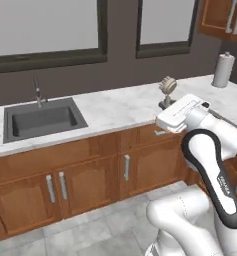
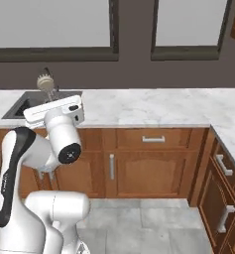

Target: Grab the spray bottle from the cabinet, then place it next to the cutting board for sanitizing. Then grab the dish brush from the countertop next to the sink and place it next to the cutting board.

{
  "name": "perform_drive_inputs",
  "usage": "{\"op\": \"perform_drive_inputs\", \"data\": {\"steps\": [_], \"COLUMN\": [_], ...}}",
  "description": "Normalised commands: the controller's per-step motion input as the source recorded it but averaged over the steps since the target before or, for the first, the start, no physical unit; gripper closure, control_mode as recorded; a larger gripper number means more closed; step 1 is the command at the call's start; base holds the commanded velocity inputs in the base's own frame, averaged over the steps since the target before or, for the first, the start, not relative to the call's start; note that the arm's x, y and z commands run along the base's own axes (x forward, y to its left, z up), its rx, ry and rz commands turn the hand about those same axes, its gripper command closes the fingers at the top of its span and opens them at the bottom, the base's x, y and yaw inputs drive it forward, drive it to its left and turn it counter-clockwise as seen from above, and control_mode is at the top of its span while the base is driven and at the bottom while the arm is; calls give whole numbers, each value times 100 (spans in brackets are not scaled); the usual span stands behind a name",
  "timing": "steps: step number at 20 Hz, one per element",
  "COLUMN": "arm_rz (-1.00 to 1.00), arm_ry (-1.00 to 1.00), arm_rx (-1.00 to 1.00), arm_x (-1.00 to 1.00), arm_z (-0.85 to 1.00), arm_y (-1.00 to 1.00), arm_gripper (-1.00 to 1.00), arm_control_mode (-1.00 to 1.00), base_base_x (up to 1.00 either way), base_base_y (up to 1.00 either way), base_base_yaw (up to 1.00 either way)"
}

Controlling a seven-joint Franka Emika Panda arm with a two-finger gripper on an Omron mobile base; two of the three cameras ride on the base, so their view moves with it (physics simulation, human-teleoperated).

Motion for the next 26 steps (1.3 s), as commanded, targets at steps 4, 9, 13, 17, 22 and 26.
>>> {"op": "perform_drive_inputs", "data": {"steps": [4, 9, 13, 17, 22, 26], "arm_rz": [0, 0, 0, 0, 0, 0], "arm_ry": [0, 0, 0, 0, 0, 0], "arm_rx": [0, 0, 0, 0, 0, 0], "arm_x": [0, 0, 0, 0, 0, 0], "arm_z": [0, 0, 0, 0, 0, 0], "arm_y": [0, 0, 0, 0, 0, 0], "arm_gripper": [100, 100, 100, 100, 100, 100], "arm_control_mode": [100, 100, 100, 100, 100, 100], "base_base_x": [-57, 0, 0, 0, 0, 42], "base_base_y": [-29, 0, 0, 0, -5, -92], "base_base_yaw": [-72, -100, -100, -100, -98, -55]}}
